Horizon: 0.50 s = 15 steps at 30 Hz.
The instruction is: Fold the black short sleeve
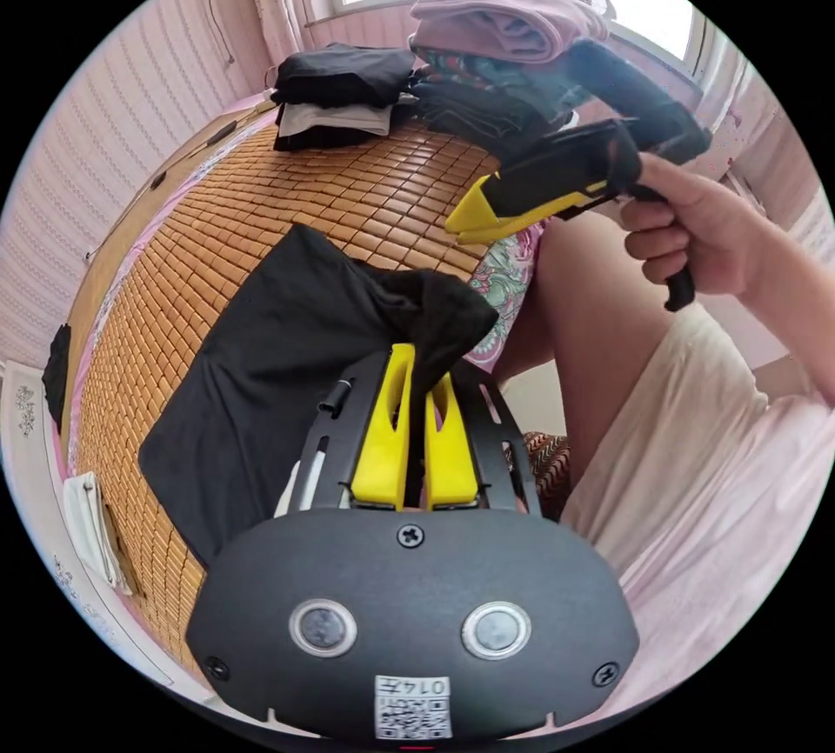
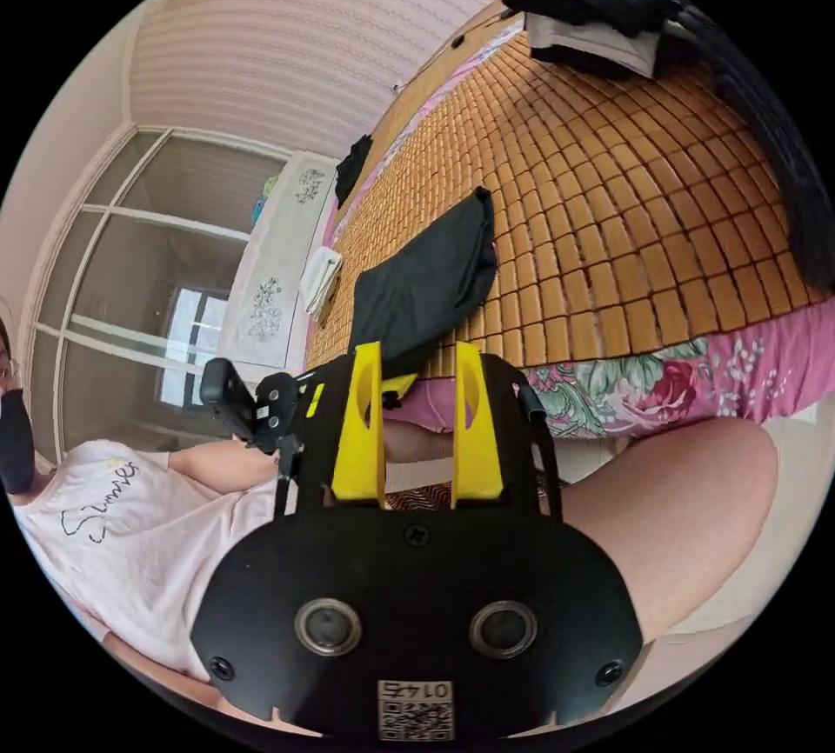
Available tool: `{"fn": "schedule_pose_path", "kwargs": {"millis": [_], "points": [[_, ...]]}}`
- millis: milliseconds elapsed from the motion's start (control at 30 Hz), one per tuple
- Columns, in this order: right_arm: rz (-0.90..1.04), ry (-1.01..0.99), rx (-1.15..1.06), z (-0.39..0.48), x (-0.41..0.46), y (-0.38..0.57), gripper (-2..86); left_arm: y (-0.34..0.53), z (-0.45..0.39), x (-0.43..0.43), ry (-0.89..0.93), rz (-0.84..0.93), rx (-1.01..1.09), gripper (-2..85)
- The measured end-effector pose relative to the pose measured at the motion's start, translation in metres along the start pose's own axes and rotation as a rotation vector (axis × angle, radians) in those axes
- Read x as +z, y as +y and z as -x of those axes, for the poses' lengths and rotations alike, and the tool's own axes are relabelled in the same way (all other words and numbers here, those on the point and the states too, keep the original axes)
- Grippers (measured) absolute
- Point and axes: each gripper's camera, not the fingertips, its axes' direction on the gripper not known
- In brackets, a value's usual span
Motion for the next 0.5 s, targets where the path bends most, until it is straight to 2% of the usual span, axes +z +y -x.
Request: {"fn": "schedule_pose_path", "kwargs": {"millis": [67,200,300,500], "points": [[-0.001,-0.054,0.091,-0.027,0.003,0.001,15.4,0.008,-0.003,-0.01,0.029,-0.021,0.002,-0.7],[0.022,-0.104,0.127,-0.042,0.02,-0.008,16.9,0.029,-0.005,-0.029,0.076,-0.056,-0.01,-0.8],[0.007,-0.146,0.144,-0.05,0.029,-0.018,14.5,0.041,-0.003,-0.039,0.11,-0.069,-0.015,-0.8],[-0.175,-0.23,0.239,-0.068,0.007,-0.031,5.3,0.057,0.001,-0.052,0.12,-0.095,0.017,-0.8]]}}
